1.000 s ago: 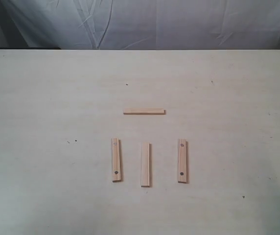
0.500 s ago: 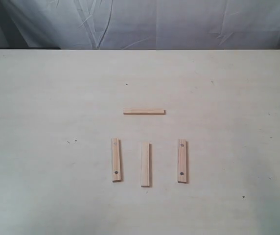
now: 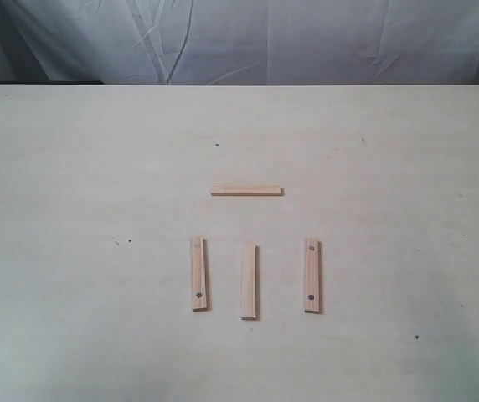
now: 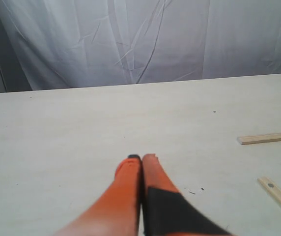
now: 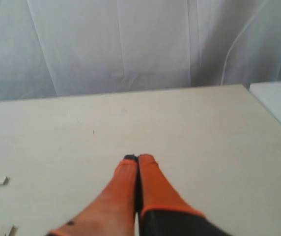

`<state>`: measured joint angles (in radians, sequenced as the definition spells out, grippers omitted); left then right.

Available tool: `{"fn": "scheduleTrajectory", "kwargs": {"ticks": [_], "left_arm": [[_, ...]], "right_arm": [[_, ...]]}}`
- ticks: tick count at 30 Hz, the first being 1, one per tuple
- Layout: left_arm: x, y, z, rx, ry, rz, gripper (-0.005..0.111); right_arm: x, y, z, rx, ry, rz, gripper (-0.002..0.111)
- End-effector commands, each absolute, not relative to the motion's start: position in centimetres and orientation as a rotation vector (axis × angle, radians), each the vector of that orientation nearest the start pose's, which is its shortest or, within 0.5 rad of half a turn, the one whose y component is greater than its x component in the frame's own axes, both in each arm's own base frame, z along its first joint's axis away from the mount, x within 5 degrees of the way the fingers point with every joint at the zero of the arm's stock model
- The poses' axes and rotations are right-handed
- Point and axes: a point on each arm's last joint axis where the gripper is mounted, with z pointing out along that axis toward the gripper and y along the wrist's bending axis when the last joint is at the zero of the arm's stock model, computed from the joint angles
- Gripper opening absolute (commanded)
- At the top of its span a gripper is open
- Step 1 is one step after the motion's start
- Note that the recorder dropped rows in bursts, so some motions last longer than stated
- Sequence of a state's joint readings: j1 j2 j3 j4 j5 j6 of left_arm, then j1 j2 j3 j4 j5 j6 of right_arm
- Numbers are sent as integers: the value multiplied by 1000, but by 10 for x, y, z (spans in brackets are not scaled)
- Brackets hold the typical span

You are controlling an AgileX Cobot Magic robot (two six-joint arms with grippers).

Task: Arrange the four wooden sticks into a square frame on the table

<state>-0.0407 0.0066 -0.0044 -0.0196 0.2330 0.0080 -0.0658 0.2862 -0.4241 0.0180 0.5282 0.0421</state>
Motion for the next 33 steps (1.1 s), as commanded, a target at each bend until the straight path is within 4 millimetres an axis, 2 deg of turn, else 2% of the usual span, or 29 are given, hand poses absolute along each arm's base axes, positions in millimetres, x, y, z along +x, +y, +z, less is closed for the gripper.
{"fn": "scheduleTrajectory", "kwargs": {"ticks": [1,5,9,13,22,26,33], "left_arm": [[55,-2,192,32,1716,-36,0],[55,-2,192,32,1716,-36,0],[55,-2,192,32,1716,-36,0],[55,-2,192,32,1716,-36,0],[55,-2,192,32,1716,-36,0],[55,-2,192,32,1716,-36,0],[55,-2,192,32,1716,-36,0]], "right_arm": [[80,-6,297,112,1995,-21,-1],[93,-6,291,134,2005,-3,-1],[107,-6,271,162,2133,31,-1],[121,-6,261,188,2271,57,-1],[169,1,235,323,2583,224,-1],[188,18,223,232,2676,260,-1],[215,78,209,67,2765,333,-1]]}}
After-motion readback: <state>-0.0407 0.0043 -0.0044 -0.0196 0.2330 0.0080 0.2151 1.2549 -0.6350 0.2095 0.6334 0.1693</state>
